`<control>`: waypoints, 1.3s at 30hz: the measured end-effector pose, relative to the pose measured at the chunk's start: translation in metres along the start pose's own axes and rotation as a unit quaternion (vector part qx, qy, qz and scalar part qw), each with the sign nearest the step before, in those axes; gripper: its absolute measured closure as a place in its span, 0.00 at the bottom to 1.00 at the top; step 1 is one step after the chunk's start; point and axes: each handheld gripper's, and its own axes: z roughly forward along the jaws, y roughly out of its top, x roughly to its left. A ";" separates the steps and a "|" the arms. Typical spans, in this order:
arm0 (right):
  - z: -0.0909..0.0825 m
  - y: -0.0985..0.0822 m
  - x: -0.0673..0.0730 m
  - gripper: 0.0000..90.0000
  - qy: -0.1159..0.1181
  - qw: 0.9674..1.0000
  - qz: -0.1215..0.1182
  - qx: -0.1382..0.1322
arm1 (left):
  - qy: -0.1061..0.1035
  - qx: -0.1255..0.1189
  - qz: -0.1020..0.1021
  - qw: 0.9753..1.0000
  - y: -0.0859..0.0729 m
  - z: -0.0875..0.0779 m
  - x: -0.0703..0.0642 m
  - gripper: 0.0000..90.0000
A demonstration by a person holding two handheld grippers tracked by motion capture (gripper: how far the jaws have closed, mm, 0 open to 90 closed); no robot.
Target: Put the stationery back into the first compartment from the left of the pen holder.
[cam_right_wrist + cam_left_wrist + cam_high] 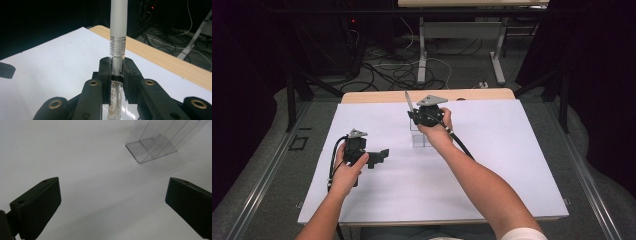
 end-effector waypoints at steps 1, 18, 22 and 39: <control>0.000 -0.002 0.000 0.88 -0.001 1.000 0.000 0.000 | 0.000 -0.001 0.001 1.000 0.000 0.000 0.000 0.00; -0.024 -0.002 -0.003 0.63 0.006 1.000 -0.002 -0.020 | 0.003 0.000 0.006 1.000 0.000 0.000 -0.002 0.00; -0.038 -0.003 -0.004 0.56 0.014 1.000 -0.011 -0.026 | 0.003 0.002 0.010 1.000 0.000 0.000 -0.002 0.00; -0.105 -0.040 -0.014 0.11 -0.033 0.999 -0.001 0.001 | 0.000 -0.004 0.006 1.000 -0.002 0.001 0.001 0.00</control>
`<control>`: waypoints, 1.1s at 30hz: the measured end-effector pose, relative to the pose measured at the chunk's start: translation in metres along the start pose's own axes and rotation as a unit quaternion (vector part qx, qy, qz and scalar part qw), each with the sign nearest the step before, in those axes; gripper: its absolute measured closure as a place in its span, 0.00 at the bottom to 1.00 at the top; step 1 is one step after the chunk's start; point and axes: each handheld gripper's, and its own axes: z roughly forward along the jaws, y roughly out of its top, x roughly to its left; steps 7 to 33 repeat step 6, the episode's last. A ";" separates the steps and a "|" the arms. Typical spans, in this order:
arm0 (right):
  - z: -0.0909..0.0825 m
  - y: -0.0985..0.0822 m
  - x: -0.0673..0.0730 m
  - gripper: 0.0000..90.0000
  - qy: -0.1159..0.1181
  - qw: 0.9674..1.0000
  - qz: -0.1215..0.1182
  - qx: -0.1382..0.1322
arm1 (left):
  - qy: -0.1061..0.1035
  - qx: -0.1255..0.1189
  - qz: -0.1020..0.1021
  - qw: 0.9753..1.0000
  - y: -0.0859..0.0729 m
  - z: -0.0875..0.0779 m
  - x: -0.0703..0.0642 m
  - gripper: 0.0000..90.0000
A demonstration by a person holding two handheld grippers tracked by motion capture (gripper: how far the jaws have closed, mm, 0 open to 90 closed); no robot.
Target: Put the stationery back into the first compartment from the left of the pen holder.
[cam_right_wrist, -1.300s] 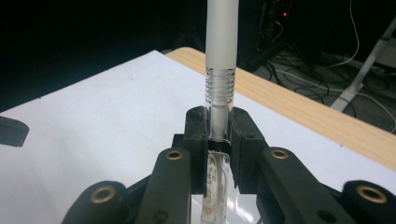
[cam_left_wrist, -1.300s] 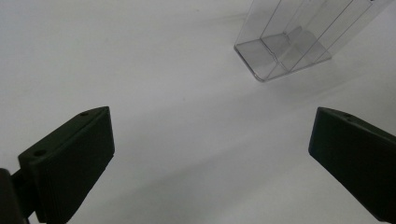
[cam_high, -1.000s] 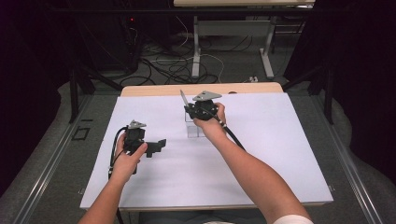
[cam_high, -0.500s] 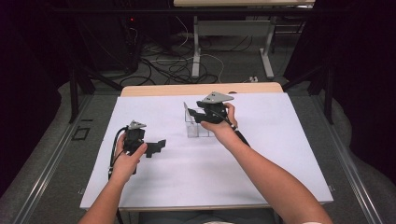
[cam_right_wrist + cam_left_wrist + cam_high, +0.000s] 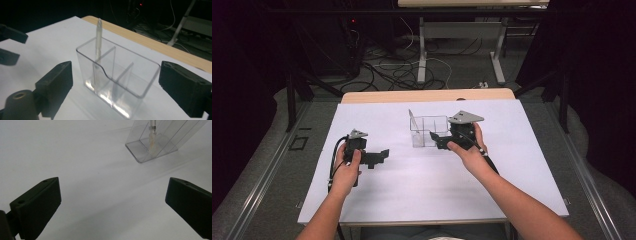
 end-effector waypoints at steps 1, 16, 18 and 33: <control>-0.004 -0.004 -0.003 0.08 -0.003 1.000 0.008 0.006 | 0.000 0.000 0.000 1.000 0.000 0.000 0.000 0.00; -0.026 -0.028 -0.016 0.00 -0.023 0.999 0.027 0.020 | 0.001 -0.001 -0.001 1.000 -0.001 0.000 0.002 0.00; -0.026 -0.028 -0.016 0.00 -0.023 0.999 0.027 0.020 | 0.001 -0.001 -0.001 1.000 -0.001 0.000 0.002 0.00; -0.026 -0.028 -0.016 0.00 -0.023 0.999 0.027 0.020 | 0.001 -0.001 -0.001 1.000 -0.001 0.000 0.002 0.00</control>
